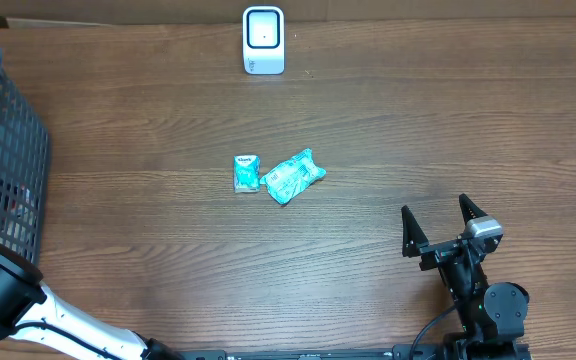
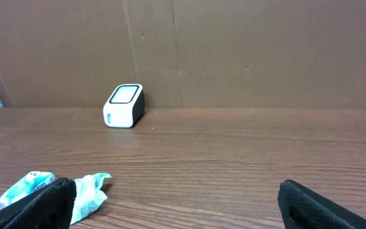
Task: Scan the item barcode
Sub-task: 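Reach the left gripper into the basket and grasp the orange snack pack, then carry the orange pack past the scanner and place it left of the Kleenex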
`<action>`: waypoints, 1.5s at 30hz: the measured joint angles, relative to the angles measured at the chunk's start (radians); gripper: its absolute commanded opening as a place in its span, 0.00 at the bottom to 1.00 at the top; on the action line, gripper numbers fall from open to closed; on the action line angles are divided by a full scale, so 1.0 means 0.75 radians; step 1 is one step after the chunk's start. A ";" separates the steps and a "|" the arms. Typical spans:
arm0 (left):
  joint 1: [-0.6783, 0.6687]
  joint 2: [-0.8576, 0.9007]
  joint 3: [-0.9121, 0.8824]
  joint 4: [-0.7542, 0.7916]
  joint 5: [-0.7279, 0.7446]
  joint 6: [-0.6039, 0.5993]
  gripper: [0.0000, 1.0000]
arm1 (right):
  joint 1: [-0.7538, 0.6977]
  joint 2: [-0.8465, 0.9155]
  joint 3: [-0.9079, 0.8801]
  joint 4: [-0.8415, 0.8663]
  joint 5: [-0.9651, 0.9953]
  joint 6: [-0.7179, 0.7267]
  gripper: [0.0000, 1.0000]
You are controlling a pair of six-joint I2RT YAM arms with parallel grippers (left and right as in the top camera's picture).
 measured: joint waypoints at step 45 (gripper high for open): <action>-0.476 -0.726 0.973 -0.977 0.555 -0.008 0.04 | 0.000 0.000 0.000 0.001 -0.001 0.001 1.00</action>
